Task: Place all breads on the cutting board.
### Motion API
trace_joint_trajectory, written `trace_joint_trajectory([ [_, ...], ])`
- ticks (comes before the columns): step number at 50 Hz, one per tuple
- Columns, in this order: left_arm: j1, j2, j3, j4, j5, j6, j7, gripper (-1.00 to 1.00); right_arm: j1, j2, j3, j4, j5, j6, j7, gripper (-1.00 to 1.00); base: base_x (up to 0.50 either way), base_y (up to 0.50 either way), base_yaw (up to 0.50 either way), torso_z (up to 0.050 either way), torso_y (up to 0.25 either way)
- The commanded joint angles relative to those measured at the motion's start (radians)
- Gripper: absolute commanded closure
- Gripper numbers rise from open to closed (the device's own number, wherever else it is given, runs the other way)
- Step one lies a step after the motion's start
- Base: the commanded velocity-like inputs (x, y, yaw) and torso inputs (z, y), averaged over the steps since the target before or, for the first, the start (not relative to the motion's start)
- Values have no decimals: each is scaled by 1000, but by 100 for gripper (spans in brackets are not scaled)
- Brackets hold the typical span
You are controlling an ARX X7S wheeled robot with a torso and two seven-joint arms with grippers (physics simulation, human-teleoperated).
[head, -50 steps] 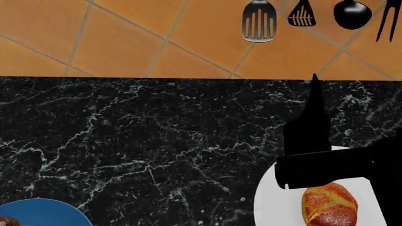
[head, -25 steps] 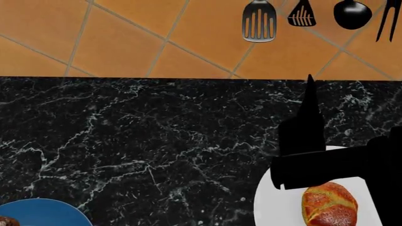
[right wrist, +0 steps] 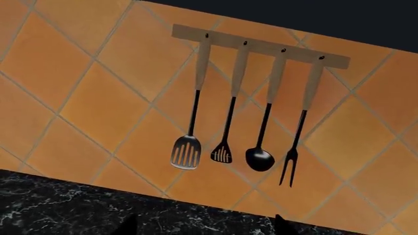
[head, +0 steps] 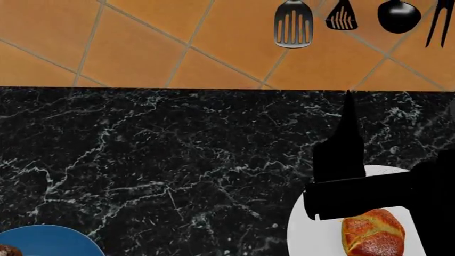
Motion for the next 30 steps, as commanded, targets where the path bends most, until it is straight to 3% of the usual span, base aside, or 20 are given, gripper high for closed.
trace_joint_trajectory([
  [1, 51, -13, 36, -34, 35, 29, -28, -100, -44, -6, 28, -14, -30, -1, -29, -100, 0, 0, 0, 0, 0],
  [30, 239, 24, 83, -72, 38, 130, -156, -100, -98, -17, 41, -34, -73, -5, -57, -100, 0, 0, 0, 0, 0],
])
